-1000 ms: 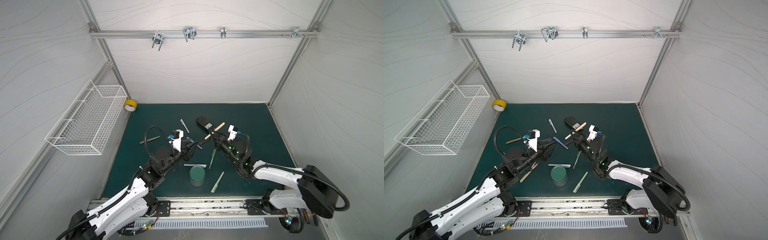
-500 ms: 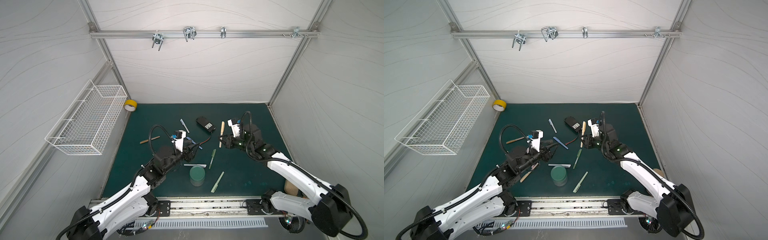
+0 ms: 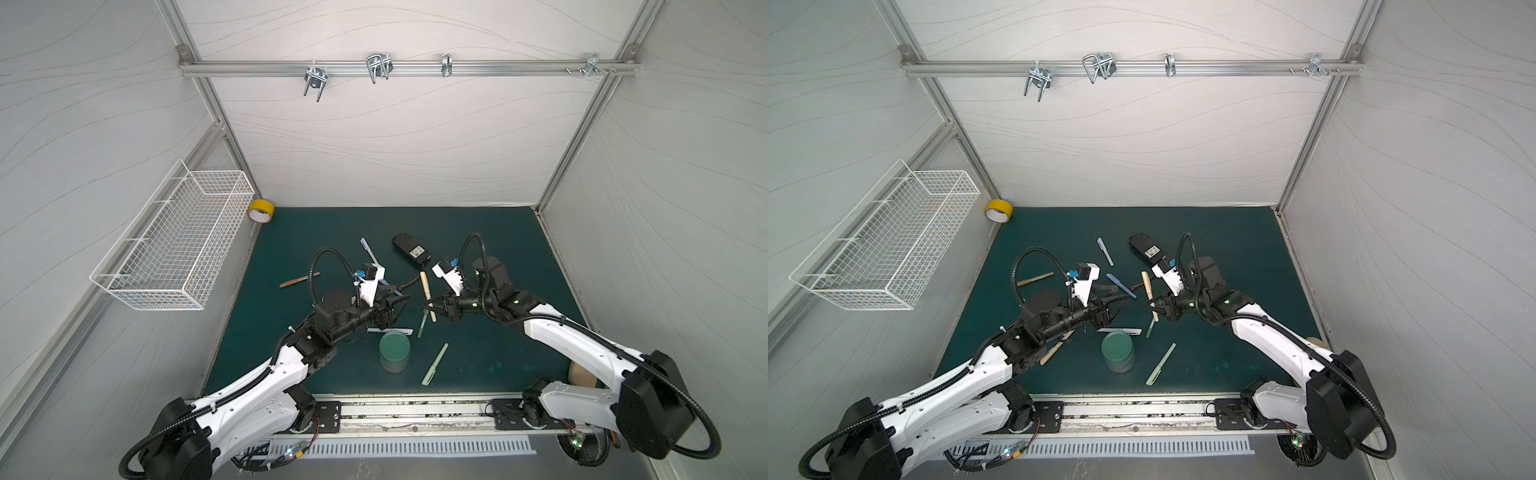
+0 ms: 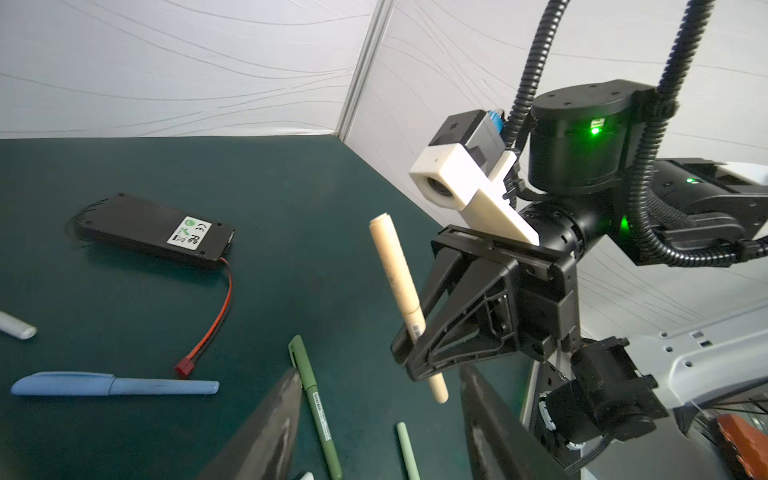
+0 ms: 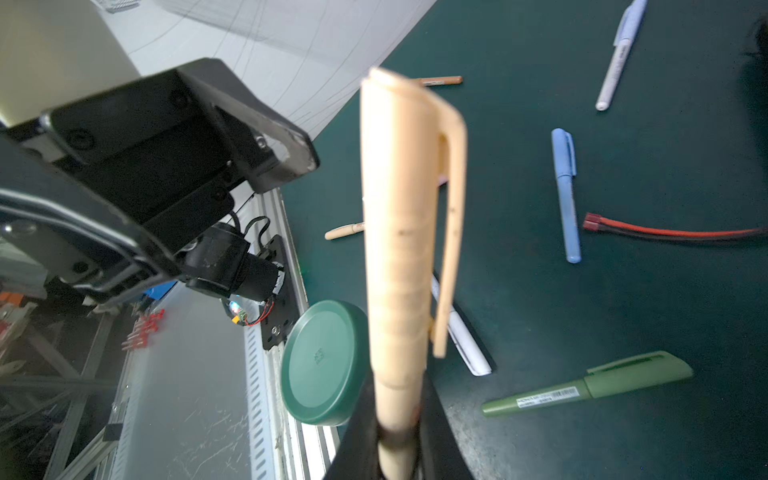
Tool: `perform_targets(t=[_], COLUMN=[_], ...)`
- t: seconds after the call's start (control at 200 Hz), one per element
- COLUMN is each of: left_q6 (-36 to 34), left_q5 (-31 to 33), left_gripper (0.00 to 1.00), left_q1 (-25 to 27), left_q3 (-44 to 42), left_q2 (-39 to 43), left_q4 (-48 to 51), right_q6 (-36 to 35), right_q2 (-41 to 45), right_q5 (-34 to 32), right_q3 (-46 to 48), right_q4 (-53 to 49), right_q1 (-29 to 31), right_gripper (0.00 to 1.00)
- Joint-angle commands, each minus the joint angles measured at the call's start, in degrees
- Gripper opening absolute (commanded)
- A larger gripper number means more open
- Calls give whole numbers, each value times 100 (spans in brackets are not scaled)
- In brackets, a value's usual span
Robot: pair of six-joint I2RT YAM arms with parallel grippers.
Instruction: Open the pen caps
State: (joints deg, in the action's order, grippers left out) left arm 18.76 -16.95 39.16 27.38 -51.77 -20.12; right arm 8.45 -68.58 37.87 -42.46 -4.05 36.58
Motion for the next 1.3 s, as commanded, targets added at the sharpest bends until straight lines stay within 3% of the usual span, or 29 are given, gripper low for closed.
perform_targets(t=[0.0,0.225,0.795,0.995,1.295], left_q6=[38,163,303,312,400], left_q5=[-475,-757,-534,-593,-773], left_gripper=[62,59,56,49,31], left_q1=[15,17,17,21,20], left_q3=[221,356,242,236,268], left_q2=[-122,-489,-562,-532,-693], left_q4=[-356,-589,-774,-798,-915], right_q6=[-394,-476,-680,-730,-774], right_q2=[37,5,-86,-179,-230], right_q5=[197,160,375,380,342], right_q3=[12,43,54,34,9], right_q4=[223,243,400,397,389], right_q1=[205,284,644,738,808], right_gripper=[0,0,0,0,0])
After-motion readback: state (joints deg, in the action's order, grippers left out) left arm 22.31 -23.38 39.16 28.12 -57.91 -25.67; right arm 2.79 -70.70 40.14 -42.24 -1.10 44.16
